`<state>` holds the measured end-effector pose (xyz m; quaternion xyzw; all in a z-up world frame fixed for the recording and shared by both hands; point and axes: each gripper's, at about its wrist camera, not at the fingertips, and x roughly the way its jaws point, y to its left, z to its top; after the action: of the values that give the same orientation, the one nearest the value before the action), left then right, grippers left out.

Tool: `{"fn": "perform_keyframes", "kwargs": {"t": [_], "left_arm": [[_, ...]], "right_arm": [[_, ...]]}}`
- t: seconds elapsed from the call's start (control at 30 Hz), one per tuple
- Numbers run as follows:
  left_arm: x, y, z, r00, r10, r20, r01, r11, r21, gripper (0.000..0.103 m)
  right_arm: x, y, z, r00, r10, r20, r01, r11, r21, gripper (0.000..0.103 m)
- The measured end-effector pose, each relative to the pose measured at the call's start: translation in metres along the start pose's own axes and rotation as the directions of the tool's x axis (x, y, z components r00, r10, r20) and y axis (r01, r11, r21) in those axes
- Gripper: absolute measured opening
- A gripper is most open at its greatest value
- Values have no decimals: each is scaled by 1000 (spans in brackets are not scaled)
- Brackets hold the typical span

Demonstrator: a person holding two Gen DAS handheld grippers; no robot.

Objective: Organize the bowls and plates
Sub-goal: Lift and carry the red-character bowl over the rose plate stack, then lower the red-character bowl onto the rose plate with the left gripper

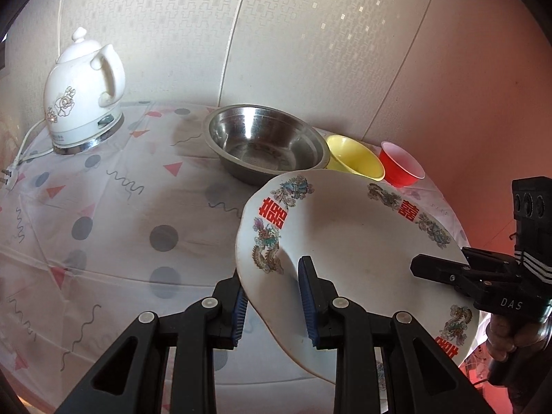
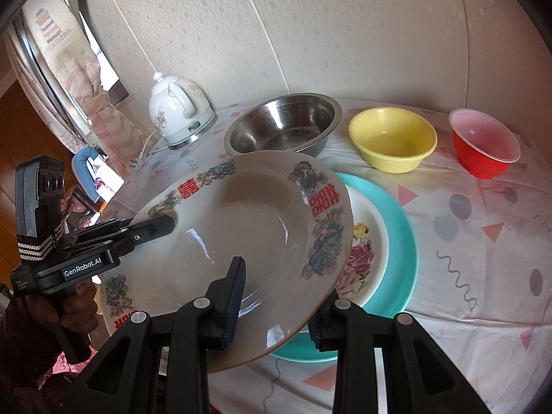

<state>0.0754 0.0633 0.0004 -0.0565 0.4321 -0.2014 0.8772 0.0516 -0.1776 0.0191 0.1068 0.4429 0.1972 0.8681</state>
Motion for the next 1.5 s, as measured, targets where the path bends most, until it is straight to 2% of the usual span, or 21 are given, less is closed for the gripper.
{"fn": "perform_keyframes", "kwargs": {"t": [0.43, 0.73, 0.93, 1.07, 1.3, 1.5], "left_arm": [[47, -32, 23, 998, -8, -57, 11, 999, 43, 28], [48, -23, 19, 997, 11, -78, -10, 1000, 22, 29], [51, -23, 16, 995, 7, -95, -6, 1000, 13, 29], [55, -25, 13, 994, 18, -110, -16, 1000, 22, 29], [54, -26, 13, 994, 28, -103, -26, 999, 28, 29], [53, -29, 9, 995, 57, -82, -54, 998, 35, 30]], "right_arm": [[13, -52, 11, 995, -99, -2, 99, 993, 65, 32], [19, -48, -3, 994, -106, -20, 107, 994, 36, 32], [21, -44, -6, 985, -168, -27, 168, 986, 5, 35], [24, -51, -13, 983, -173, -60, 175, 984, 31, 35], [23, -50, -15, 982, -180, -58, 182, 983, 22, 35], [12, -51, -18, 986, -155, -57, 157, 987, 30, 35]]}}
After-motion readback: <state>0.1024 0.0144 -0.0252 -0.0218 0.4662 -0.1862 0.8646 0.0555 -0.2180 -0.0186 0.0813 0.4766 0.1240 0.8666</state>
